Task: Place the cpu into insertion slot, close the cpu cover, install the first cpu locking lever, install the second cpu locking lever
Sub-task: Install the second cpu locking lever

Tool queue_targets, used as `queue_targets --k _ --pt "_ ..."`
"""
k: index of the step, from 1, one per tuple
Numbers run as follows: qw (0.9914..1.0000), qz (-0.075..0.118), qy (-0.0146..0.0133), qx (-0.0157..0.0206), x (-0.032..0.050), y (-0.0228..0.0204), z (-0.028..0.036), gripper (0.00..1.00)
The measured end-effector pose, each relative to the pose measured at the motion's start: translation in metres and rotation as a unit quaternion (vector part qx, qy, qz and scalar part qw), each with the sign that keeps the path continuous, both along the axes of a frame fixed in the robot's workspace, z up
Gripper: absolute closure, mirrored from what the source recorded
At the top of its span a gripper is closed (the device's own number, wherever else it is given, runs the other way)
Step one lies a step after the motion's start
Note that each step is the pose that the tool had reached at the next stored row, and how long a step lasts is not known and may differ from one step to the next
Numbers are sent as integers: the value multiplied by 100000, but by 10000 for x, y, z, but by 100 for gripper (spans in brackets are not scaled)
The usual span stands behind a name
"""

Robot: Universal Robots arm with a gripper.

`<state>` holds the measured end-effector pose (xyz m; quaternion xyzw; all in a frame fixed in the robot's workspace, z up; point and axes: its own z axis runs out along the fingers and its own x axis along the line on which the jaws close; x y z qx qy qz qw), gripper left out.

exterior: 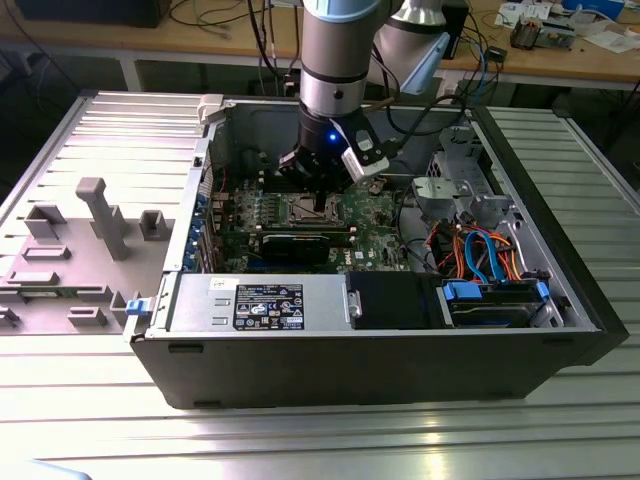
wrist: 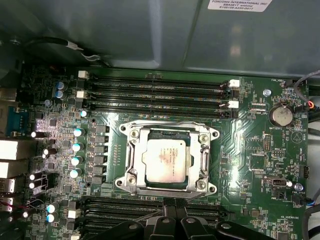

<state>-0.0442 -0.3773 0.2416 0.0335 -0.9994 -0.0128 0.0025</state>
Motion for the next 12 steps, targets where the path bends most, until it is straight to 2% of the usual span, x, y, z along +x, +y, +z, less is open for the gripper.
queue_targets --k 3,4,6,7,8,9,10,11,12 --pt "100000 -6 79 134 0 -60 1 89" --pt "99999 -22 109 362 0 -71 1 89" --pt "99993 -39 319 1151 -1 -88 2 89" --pt "99987 -42 633 1454 -1 -92 2 89" --pt "99981 -49 1076 1603 -1 -94 1 89" --pt "99966 -60 1906 1764 -1 -99 1 89" --pt "99956 -67 2354 1811 -1 -108 1 89" --pt "99938 -76 2984 1869 -2 -124 0 89" --pt "99929 -79 3261 1874 -1 -128 -3 89"
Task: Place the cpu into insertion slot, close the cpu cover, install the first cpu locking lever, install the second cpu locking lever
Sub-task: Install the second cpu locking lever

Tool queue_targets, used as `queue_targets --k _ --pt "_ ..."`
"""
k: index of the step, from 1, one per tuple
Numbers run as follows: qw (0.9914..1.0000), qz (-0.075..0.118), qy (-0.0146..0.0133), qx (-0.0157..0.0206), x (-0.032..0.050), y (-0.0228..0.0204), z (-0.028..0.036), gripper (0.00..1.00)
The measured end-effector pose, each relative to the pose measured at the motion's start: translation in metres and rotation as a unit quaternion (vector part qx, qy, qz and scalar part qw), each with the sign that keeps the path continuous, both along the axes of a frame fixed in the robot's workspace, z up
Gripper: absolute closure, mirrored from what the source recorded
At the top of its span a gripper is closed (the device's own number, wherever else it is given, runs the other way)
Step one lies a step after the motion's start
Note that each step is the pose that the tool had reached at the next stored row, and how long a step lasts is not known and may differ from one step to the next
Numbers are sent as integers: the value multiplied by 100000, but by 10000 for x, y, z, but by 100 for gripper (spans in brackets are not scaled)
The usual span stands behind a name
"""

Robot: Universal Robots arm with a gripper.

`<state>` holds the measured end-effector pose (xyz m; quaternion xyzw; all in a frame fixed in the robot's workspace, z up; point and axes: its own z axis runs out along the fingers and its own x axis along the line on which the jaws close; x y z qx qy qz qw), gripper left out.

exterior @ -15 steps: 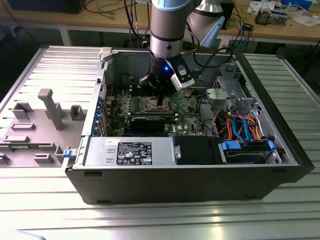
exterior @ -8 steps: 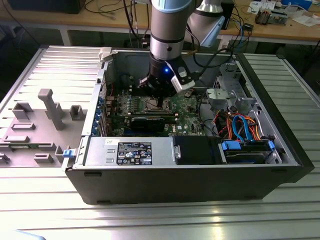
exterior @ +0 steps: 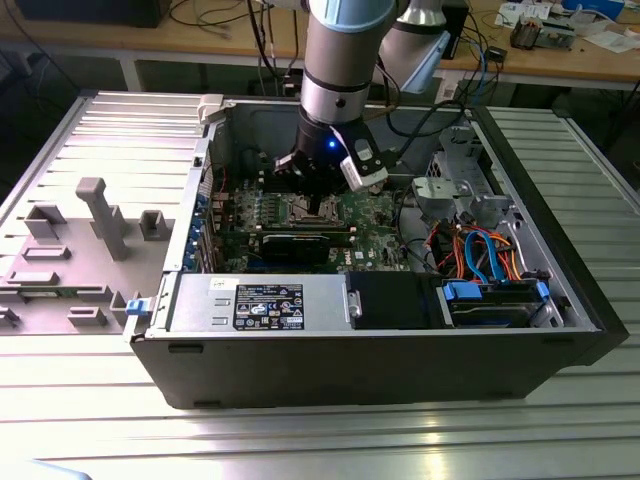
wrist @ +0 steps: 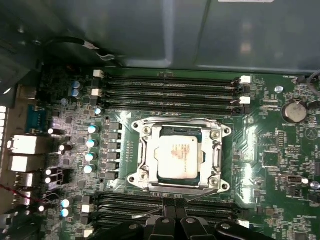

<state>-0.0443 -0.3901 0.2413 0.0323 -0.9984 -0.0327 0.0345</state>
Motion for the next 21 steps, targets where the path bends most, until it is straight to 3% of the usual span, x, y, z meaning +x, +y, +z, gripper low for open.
queue_targets --k 3,7,11,14,18,21 --pt "99999 -10 343 -12 -12 -9 -16 89" --pt "99999 -3 348 108 -47 -23 -66 89" --pt "99999 5 342 423 -164 -42 -129 89" --pt "99998 28 292 563 -195 -89 -156 89" --pt "99986 64 174 1635 -229 -107 -168 89" --pt "99976 74 159 2202 -255 -107 -191 89"
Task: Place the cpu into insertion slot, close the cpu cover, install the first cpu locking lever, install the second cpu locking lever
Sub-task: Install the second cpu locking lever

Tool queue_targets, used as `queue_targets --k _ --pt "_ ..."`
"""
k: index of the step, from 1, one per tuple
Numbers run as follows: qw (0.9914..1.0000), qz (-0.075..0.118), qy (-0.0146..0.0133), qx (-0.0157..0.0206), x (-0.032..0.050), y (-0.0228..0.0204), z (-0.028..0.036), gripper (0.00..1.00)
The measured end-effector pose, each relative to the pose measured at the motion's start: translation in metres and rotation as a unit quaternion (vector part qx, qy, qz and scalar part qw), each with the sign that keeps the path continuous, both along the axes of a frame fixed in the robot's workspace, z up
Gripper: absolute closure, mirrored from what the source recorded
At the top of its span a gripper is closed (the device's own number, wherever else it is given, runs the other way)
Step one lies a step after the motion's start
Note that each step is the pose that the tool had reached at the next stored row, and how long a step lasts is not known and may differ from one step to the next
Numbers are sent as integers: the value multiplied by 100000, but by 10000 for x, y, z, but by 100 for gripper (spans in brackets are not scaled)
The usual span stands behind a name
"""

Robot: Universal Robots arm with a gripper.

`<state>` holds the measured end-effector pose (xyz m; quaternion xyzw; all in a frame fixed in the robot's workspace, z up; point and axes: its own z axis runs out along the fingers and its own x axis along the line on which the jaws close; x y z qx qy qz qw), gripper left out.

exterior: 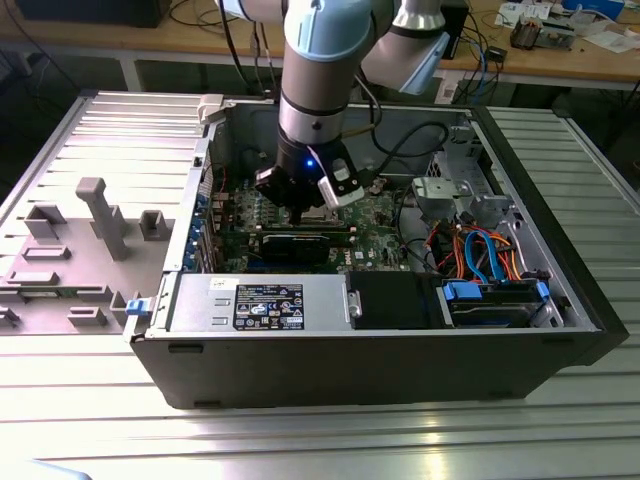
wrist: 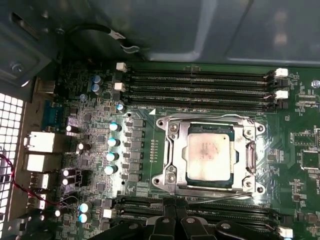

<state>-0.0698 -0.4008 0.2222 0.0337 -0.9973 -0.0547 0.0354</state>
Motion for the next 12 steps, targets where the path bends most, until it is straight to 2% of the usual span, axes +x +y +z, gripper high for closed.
queue_targets --k 3,5,7,10,12 --pt "100000 27 6 91 -19 -4 -4 89" --pt "99999 38 2 396 -23 -18 -5 89" --pt "99997 30 0 827 -24 -45 -7 89" --pt "99980 31 1 2001 -29 -53 -13 89" --pt "99976 30 -4 2202 -31 -54 -16 89"
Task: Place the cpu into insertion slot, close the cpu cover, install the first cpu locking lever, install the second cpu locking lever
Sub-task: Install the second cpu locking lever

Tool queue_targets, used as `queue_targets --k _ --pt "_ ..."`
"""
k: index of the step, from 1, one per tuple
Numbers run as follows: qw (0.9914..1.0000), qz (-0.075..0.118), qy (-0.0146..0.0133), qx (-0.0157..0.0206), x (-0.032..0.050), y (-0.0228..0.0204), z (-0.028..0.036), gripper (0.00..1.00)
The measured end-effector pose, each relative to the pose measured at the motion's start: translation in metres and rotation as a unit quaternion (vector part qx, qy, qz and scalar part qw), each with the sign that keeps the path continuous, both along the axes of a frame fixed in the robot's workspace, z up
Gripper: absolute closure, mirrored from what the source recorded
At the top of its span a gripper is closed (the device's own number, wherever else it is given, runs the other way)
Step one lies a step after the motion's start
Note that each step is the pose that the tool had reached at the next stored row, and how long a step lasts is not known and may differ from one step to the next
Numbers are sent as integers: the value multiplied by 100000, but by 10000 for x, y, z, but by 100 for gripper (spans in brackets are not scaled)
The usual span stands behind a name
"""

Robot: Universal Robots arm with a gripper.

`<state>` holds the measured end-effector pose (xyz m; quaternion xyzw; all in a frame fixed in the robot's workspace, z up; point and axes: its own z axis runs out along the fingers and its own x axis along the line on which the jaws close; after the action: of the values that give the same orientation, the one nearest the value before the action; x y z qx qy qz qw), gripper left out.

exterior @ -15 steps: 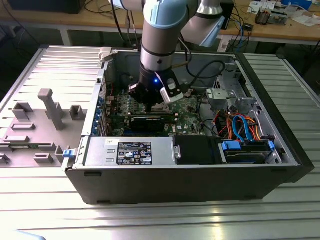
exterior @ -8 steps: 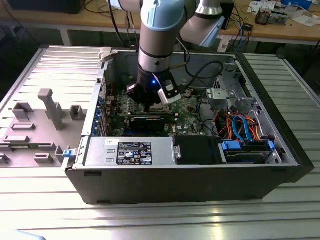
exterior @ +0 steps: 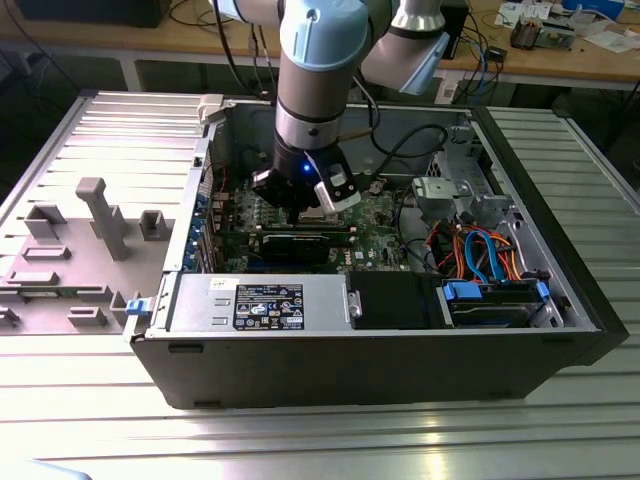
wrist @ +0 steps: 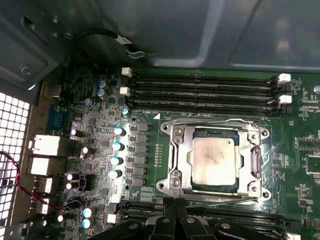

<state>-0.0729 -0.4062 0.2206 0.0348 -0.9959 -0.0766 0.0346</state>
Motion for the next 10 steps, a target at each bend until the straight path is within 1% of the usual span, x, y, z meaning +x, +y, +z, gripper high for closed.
queue_targets --k 4,7,10 --pt "100000 -3 7 287 -6 -21 -4 89" --pt "99997 2 3 781 -8 -46 -6 89" --pt "99994 13 2 1093 -17 -82 -10 89"
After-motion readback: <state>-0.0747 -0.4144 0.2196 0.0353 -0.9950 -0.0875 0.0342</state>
